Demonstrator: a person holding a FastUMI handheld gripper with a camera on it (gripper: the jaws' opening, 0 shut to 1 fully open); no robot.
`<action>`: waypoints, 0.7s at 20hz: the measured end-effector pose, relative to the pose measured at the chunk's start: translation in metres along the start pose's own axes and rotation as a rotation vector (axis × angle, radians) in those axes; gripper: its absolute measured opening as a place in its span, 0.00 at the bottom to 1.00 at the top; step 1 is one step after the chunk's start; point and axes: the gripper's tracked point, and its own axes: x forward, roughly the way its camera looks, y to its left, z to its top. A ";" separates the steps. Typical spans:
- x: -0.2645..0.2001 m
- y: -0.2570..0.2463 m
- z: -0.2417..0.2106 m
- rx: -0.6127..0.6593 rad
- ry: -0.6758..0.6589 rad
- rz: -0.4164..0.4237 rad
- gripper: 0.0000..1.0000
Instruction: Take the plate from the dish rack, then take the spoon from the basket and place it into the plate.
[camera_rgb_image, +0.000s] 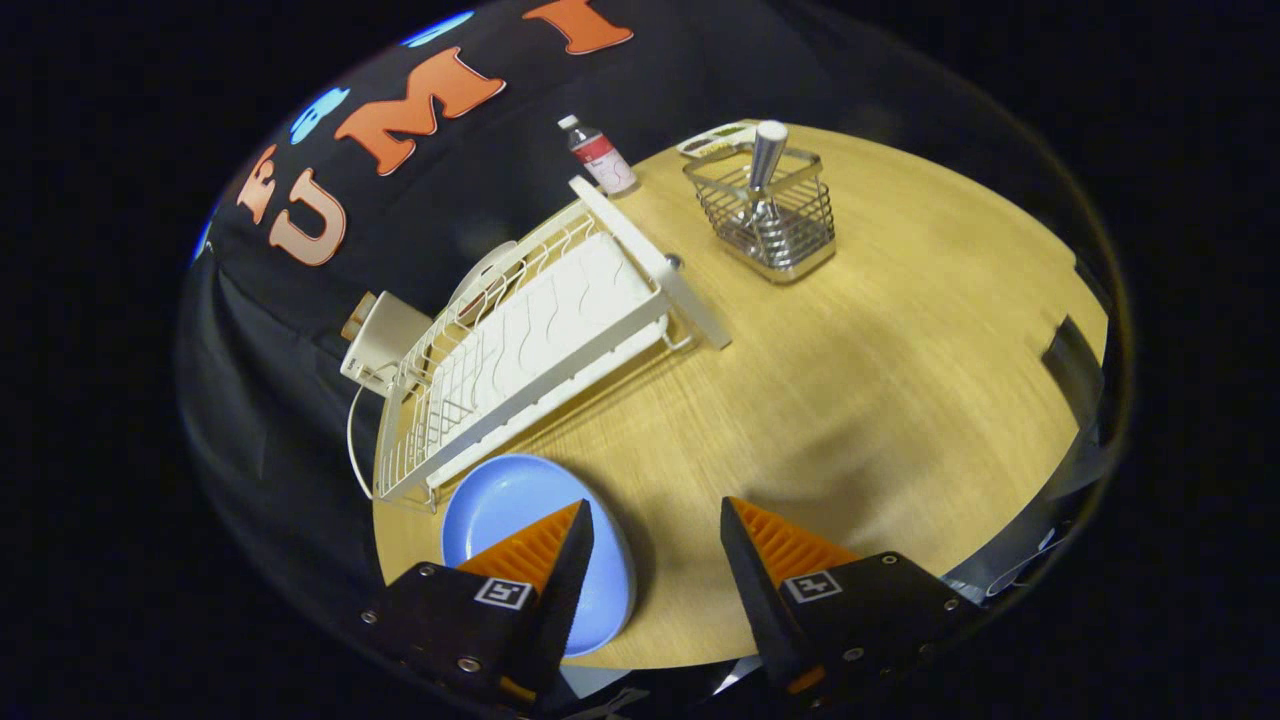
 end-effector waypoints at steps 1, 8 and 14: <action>-0.003 -0.007 0.016 -0.029 -0.038 -0.009 0.83; -0.023 -0.046 0.113 -0.212 -0.307 -0.111 0.96; -0.013 -0.060 0.174 -0.314 -0.472 -0.170 0.98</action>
